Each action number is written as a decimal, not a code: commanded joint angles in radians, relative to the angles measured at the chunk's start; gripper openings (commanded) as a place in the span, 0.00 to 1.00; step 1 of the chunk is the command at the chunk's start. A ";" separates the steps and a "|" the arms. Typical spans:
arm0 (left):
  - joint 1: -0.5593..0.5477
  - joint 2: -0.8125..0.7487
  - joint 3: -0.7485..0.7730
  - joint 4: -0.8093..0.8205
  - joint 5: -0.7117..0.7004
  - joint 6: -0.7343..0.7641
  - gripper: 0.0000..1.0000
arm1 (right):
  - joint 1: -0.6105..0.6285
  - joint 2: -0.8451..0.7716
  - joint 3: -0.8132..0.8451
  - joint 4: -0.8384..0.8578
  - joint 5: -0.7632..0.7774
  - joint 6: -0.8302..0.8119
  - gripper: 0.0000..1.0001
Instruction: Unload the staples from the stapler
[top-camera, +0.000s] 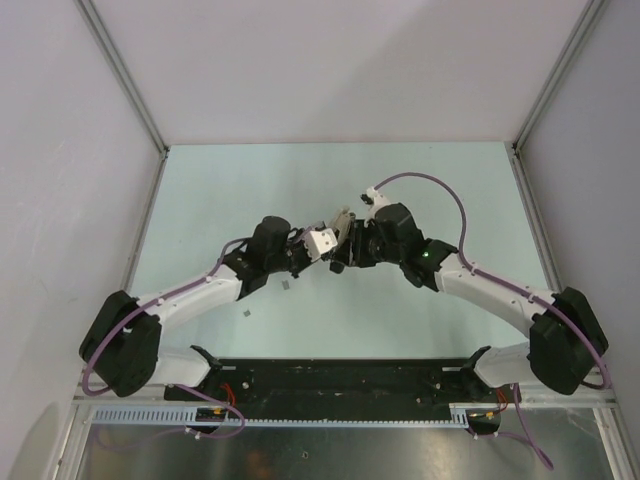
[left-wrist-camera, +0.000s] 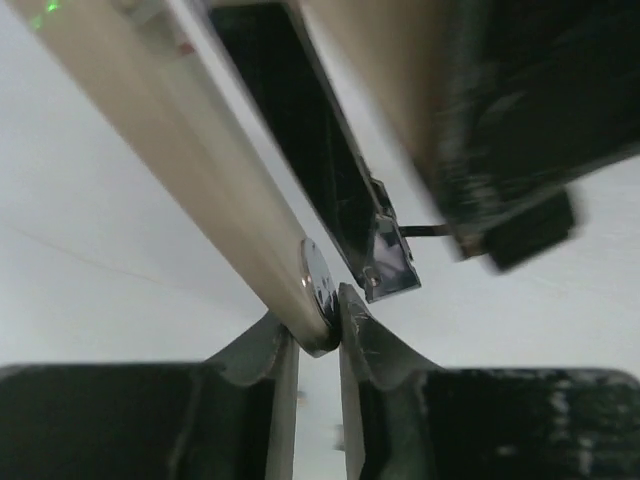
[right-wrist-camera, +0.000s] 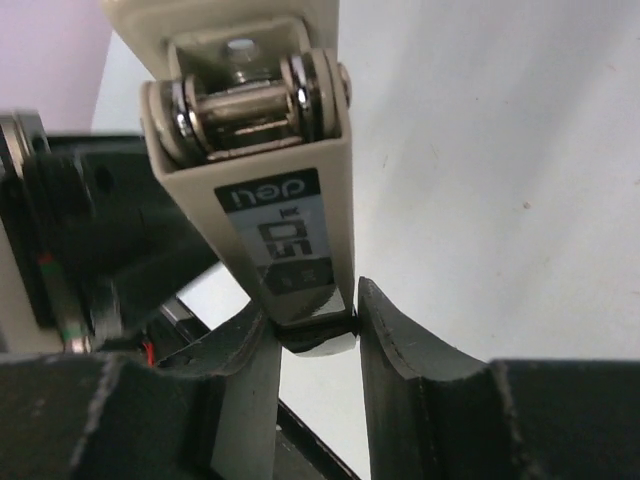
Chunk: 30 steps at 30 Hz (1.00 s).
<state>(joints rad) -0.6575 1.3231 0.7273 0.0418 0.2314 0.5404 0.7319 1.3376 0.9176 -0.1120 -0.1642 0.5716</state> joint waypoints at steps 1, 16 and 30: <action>-0.027 -0.031 0.030 -0.166 0.237 -0.121 0.23 | -0.024 0.055 0.090 0.152 0.076 0.116 0.00; 0.388 -0.052 0.269 -0.304 0.371 -0.327 0.85 | -0.034 0.339 0.382 -0.126 0.291 -0.051 0.00; 0.598 -0.097 0.202 -0.350 0.396 -0.311 0.84 | 0.020 0.669 0.735 -0.190 0.522 -0.216 0.00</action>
<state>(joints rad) -0.0807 1.2690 0.9535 -0.2749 0.5892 0.2440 0.7258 1.9427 1.5108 -0.3439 0.2436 0.4252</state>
